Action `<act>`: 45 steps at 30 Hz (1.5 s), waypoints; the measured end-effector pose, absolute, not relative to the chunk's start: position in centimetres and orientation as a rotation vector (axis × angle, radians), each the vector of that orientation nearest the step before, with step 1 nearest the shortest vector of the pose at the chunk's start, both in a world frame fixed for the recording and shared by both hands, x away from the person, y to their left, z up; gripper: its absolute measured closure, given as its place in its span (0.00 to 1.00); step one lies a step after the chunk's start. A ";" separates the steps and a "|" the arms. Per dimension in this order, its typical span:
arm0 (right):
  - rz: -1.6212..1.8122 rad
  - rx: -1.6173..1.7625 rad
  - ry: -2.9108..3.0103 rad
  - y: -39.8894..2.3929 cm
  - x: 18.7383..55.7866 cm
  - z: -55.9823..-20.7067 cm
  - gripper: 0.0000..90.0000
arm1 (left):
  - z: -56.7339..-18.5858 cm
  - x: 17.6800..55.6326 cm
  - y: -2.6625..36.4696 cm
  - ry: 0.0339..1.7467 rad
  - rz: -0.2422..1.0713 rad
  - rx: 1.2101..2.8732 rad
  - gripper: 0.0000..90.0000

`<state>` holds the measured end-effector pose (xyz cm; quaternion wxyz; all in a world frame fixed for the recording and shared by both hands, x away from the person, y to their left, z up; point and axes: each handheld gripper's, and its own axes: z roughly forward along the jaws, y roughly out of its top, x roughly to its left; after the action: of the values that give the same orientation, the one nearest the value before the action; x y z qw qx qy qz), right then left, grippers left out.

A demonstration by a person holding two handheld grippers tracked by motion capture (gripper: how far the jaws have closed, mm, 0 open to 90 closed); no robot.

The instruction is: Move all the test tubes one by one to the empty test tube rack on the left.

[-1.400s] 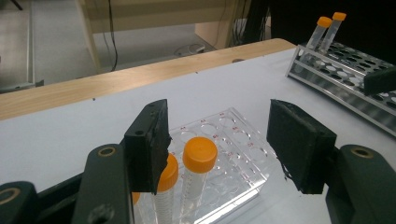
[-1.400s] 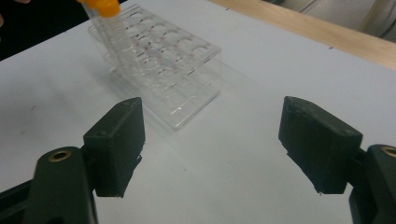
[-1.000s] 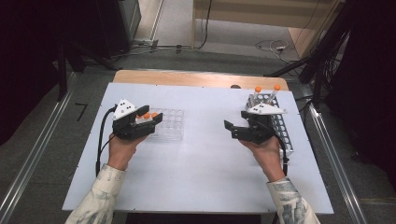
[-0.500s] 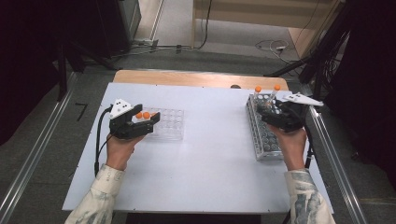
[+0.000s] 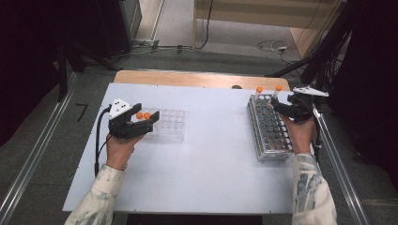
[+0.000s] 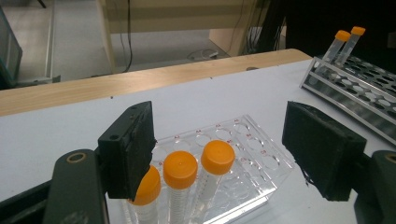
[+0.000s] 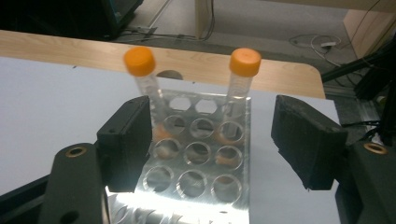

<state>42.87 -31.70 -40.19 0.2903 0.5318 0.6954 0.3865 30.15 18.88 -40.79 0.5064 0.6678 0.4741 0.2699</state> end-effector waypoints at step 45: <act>0.947 1.426 1.995 -32.5 50.0 -43.1 0.80 | -40.9 30.3 18.9 1.131 0.631 1.618 0.31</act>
<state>50.00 -32.48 -43.15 0.2535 0.5246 0.7342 0.3485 30.30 18.86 -40.89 0.5095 0.6718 0.4696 0.2619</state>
